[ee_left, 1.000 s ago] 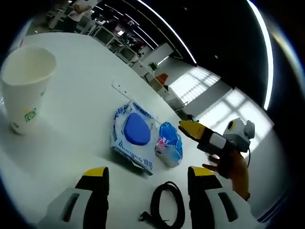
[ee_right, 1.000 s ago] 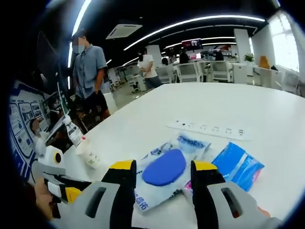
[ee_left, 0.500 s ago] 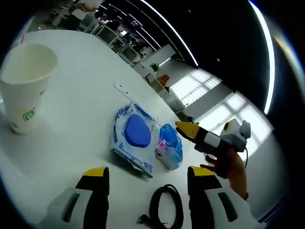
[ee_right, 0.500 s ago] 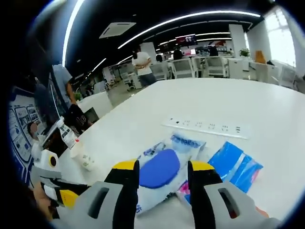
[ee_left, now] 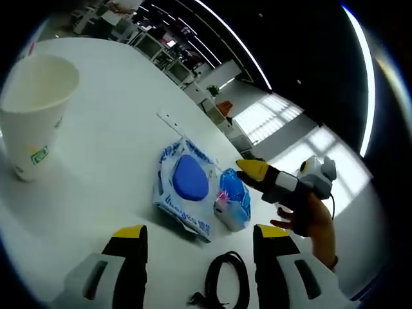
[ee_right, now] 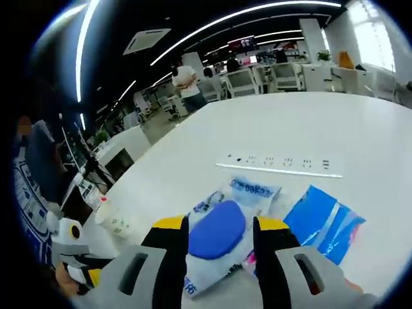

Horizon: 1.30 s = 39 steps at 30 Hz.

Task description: Arrange the tabletop items into an orderly group along one side of the table until the central work area is clear of visible clutter.

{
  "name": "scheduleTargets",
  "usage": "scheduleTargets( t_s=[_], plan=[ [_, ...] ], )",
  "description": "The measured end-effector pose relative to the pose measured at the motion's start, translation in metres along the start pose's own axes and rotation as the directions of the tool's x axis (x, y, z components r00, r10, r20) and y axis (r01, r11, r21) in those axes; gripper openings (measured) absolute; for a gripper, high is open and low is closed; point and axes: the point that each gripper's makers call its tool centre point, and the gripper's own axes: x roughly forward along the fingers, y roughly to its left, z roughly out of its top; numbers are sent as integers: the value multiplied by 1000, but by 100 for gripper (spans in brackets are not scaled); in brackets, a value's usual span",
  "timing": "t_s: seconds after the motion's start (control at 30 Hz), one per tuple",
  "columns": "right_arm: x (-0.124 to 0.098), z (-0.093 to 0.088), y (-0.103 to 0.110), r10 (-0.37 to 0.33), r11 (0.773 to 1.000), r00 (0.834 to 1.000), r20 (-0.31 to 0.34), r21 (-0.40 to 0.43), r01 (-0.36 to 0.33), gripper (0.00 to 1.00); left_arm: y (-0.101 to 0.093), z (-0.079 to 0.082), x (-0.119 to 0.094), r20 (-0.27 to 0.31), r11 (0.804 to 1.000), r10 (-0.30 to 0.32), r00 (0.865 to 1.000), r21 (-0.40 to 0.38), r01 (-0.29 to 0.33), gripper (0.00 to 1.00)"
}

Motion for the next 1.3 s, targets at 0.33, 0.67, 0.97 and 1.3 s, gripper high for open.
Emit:
scheduleTargets(
  t_s=[0.33,0.67,0.97,1.3],
  plan=[
    [6,2,-15,-60,998,998,-20,12,60,38,0,-1,2,4,1000,-1,1000,-16,1,66],
    [23,-5,-24,-67,995,995,-69,74,72,37,-6,-1,3,6,998,-6,1000,-61,6,66],
    [34,-6,-32,-119,992,988,-97,32,123,43,-8,0,4,16,998,-10,1000,-61,11,74],
    [44,-10,-35,-145,988,982,-124,28,150,46,-5,-4,3,-10,998,-17,1000,-68,16,77]
  ],
)
